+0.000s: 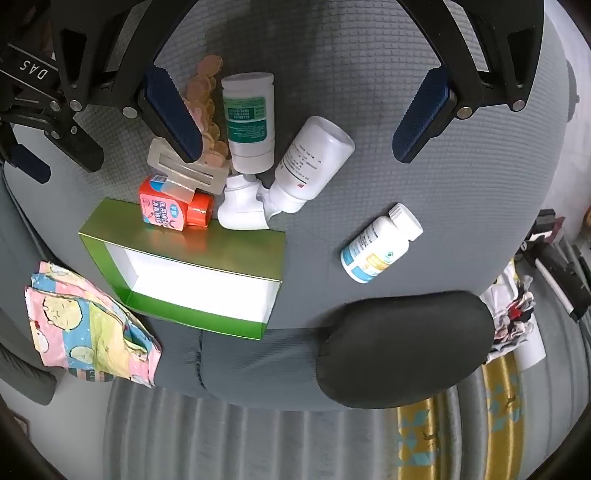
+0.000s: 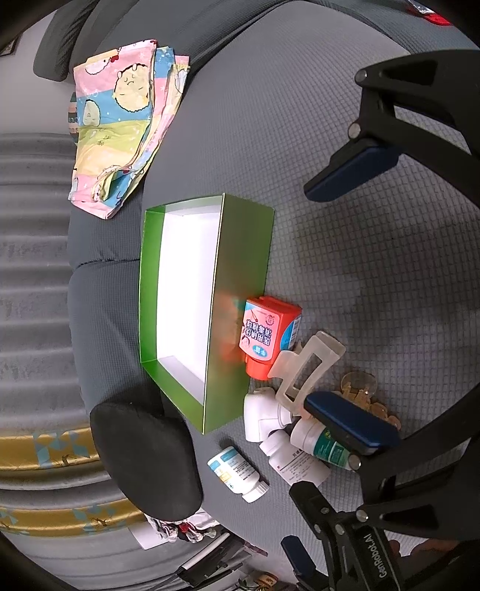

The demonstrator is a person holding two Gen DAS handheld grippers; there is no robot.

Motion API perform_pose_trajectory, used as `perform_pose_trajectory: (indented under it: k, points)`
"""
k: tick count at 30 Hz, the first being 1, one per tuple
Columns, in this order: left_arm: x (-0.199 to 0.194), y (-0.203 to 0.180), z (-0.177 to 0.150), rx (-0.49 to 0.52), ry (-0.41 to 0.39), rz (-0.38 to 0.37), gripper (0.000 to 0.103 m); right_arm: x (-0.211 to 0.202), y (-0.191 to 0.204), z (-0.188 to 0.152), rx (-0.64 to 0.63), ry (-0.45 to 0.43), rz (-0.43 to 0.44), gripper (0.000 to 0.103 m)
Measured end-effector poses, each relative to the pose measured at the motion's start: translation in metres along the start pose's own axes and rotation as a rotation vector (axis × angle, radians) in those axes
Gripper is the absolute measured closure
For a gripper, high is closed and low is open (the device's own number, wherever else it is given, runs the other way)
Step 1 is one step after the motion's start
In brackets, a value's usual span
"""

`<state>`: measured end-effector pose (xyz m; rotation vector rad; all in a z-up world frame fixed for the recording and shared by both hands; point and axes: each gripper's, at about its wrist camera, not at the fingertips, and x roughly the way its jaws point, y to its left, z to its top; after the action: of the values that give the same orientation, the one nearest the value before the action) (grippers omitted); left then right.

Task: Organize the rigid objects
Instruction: 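Move the right gripper toward the stack of copper coins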

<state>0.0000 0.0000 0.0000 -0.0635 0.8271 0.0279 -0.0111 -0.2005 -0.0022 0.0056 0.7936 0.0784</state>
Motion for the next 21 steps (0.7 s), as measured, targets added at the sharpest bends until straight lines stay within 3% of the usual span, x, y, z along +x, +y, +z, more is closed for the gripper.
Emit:
perform_pose_trajectory:
  k: [21]
  points:
    - [0.0006,-0.0015,-0.0002,-0.004,0.013,-0.029,0.0,0.0012,-0.0011,-0.0003,0.012,0.01,0.019,0.001]
